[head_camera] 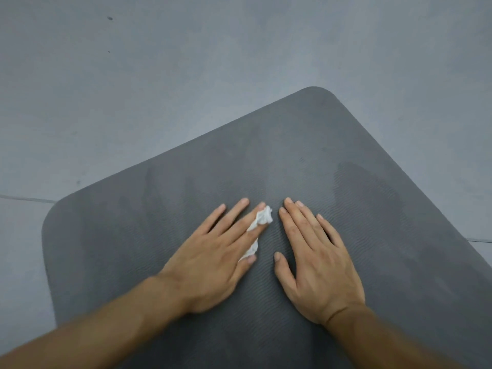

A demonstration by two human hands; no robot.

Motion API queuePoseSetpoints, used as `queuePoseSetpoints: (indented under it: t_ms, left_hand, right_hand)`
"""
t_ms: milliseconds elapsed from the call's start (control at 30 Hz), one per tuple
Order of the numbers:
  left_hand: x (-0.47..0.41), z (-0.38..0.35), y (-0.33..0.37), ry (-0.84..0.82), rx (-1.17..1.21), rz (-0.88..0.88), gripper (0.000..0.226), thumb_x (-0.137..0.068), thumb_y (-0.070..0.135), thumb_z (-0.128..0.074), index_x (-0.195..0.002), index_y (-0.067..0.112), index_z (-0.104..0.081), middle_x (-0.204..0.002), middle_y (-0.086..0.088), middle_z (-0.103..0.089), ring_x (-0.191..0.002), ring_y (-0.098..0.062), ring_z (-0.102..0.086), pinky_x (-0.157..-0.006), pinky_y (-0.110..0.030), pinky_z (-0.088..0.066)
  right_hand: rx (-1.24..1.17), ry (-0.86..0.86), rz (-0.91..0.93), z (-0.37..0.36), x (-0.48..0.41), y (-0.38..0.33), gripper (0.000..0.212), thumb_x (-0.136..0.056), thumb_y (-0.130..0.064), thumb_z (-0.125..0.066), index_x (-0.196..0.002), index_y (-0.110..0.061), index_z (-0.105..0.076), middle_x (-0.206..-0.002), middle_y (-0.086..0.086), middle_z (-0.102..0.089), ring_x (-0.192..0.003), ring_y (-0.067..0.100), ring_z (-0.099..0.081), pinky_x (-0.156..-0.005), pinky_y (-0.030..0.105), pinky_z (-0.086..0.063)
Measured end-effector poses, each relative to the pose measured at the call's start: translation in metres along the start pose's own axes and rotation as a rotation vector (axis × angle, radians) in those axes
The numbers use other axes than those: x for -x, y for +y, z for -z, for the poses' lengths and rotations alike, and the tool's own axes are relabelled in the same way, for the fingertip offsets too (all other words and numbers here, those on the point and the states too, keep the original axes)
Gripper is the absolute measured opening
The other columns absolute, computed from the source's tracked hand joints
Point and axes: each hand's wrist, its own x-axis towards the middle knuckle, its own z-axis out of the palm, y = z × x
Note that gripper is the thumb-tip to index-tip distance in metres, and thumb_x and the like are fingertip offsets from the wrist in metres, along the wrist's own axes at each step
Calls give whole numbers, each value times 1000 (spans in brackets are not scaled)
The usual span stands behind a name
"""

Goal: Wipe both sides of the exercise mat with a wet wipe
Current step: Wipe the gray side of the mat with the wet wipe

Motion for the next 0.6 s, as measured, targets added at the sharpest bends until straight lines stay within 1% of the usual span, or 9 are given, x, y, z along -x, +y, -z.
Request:
queuePoseSetpoints:
  t_ms: [67,133,200,267,333,433,500,600]
  left_hand:
    - [10,1,-5,-13,-27,-16,61,-112,46,-22,-166,20,-10,-174,5,-2,-160,-17,4,-126,-41,-4]
    - [6,5,-17,-23,-14,-12,61,-112,47,-17,-166,25,-1,-173,10,3,-159,-14,9,-127,-40,2]
    - [-10,9,-36,-5,24,58,60,-109,49,-8,-165,31,9,-172,14,9,-158,-10,16,-127,-38,8]
    - [-37,13,-58,25,47,162,62,-104,52,-2,-163,36,13,-171,16,12,-156,-8,19,-126,-34,13]
    - [-68,17,-78,49,75,238,65,-102,54,-1,-163,37,12,-172,14,10,-156,-8,19,-126,-31,15]
    - [-115,26,-95,72,95,307,63,-107,50,-9,-166,29,2,-174,7,0,-159,-13,10,-127,-35,8]
    - [-143,32,-92,58,88,329,61,-110,46,-15,-166,25,0,-174,4,1,-159,-17,8,-127,-38,5]
    - [-169,37,-78,46,99,330,63,-111,44,-18,-166,21,1,-174,3,6,-159,-19,9,-128,-42,5]
  right_hand:
    - [1,-2,-2,0,0,0,72,-100,-49,-38,-163,-15,-31,-172,-1,-21,-159,12,-15,-126,42,-20]
    - [-2,1,-4,1,0,0,72,-99,-49,-39,-162,-14,-31,-172,-1,-22,-159,12,-16,-127,41,-19]
    - [-4,6,-5,1,0,0,72,-99,-48,-40,-162,-14,-33,-171,-1,-23,-158,12,-17,-127,41,-19]
    - [-10,11,-7,1,0,0,72,-98,-48,-41,-161,-14,-34,-171,0,-25,-158,13,-19,-126,41,-19]
    - [-11,9,-7,2,-1,0,72,-99,-48,-41,-161,-14,-34,-171,0,-25,-158,13,-18,-126,41,-19]
    - [-11,6,-10,2,0,0,72,-99,-48,-41,-162,-14,-33,-171,-1,-24,-158,12,-17,-126,41,-20]
    - [-7,2,-9,2,0,0,72,-99,-48,-42,-162,-14,-33,-171,-1,-23,-159,12,-16,-126,41,-19]
    - [-7,-1,-12,1,0,1,73,-98,-48,-43,-162,-14,-33,-171,-1,-23,-159,11,-16,-126,40,-19]
